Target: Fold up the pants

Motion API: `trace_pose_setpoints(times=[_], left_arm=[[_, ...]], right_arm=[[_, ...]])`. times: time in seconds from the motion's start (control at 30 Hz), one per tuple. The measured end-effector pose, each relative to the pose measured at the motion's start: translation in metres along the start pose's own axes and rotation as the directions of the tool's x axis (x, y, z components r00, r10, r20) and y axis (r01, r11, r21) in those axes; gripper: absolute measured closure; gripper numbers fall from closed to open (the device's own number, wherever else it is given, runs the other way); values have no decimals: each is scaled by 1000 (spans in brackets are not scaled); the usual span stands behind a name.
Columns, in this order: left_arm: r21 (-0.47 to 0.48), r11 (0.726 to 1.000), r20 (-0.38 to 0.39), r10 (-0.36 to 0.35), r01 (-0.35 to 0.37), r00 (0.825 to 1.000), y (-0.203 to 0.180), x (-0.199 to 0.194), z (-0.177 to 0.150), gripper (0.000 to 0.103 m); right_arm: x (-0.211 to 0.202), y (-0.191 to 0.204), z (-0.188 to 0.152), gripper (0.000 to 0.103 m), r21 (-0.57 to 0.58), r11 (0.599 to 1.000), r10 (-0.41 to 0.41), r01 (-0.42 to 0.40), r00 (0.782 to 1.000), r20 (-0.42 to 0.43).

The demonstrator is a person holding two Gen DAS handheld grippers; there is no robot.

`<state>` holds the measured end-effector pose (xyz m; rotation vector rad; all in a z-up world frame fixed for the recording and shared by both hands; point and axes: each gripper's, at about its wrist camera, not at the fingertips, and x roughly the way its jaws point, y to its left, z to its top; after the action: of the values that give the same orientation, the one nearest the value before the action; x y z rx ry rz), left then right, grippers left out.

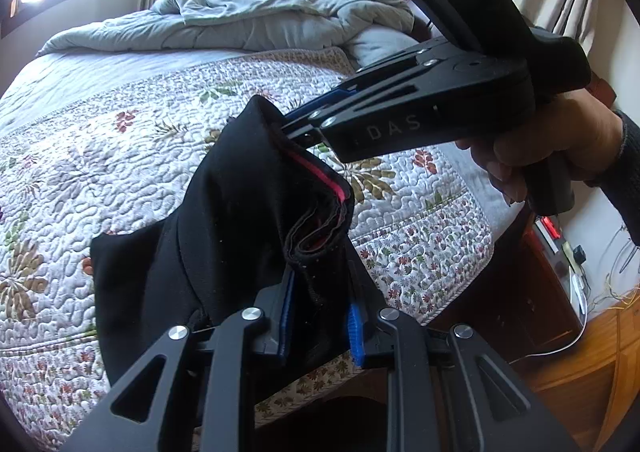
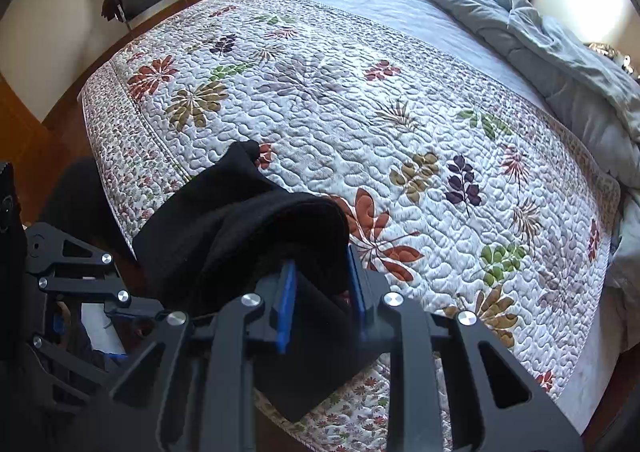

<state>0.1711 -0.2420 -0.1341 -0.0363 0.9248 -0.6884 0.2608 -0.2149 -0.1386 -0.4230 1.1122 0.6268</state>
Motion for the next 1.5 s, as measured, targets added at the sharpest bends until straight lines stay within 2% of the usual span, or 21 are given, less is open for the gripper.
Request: trace_pose_setpoints(times=[0.4, 0.63, 0.8, 0.9, 0.93, 1.0, 1.03, 1.07, 1.1, 1.13, 1.17, 1.23, 1.3, 1.33, 1.43, 1.5], left_arm=[[16, 1000, -72, 13, -11, 997, -11, 47, -4, 80], [11, 1000, -139, 3, -2, 990, -14, 79, -16, 80], [13, 1000, -155, -1, 3, 988, -15, 90, -24, 80], [11, 1000, -163, -4, 6, 987, -13, 93, -28, 80], [12, 1000, -163, -4, 6, 987, -14, 94, -29, 80], [8, 1000, -167, -8, 9, 986, -13, 95, -31, 80], [5, 1000, -169, -12, 13, 986, -13, 96, -32, 79], [5, 1000, -171, -13, 14, 985, -12, 97, -32, 79], [6, 1000, -176, -17, 18, 984, -12, 98, -33, 77], [2, 999, -181, -38, 38, 983, -11, 98, -35, 74], [-10, 997, -183, -71, 71, 980, -10, 97, -36, 63], [-45, 988, -183, -154, 148, 971, -7, 91, -40, 40], [-74, 975, -166, -221, 211, 961, -2, 79, -44, 31], [-83, 971, -156, -235, 224, 959, 1, 73, -45, 26], [-156, 955, -108, -272, 254, 956, 26, 49, -51, 23], [-220, 946, -80, -263, 240, 962, 54, 35, -56, 23]], right_arm=[[28, -31, -34, 80, 64, 998, 31, -31, 1000, -4], [33, -52, -47, 80, 140, 987, 77, -82, 996, 42], [41, -69, -62, 80, 247, 959, 124, -138, 990, 72], [48, -80, -80, 80, 345, 921, 160, -181, 983, 88], [50, -83, -89, 79, 384, 903, 168, -192, 981, 97], [55, -86, -105, 65, 455, 862, 195, -223, 975, 109], [56, -87, -110, 62, 480, 846, 198, -231, 973, 119], [56, -88, -117, 56, 509, 826, 203, -242, 970, 131], [57, -89, -123, 45, 541, 801, 212, -257, 966, 145], [58, -90, -133, 38, 591, 753, 232, -288, 957, 171], [58, -91, -140, 27, 625, 714, 249, -314, 949, 193], [61, -90, -157, 25, 691, 605, 304, -395, 917, 258], [65, -90, -171, 18, 733, 504, 349, -458, 884, 312], [68, -88, -179, 18, 750, 455, 361, -479, 870, 336], [71, -83, -195, 18, 765, 370, 367, -527, 839, 401], [74, -78, -202, 18, 760, 306, 382, -574, 805, 454]])
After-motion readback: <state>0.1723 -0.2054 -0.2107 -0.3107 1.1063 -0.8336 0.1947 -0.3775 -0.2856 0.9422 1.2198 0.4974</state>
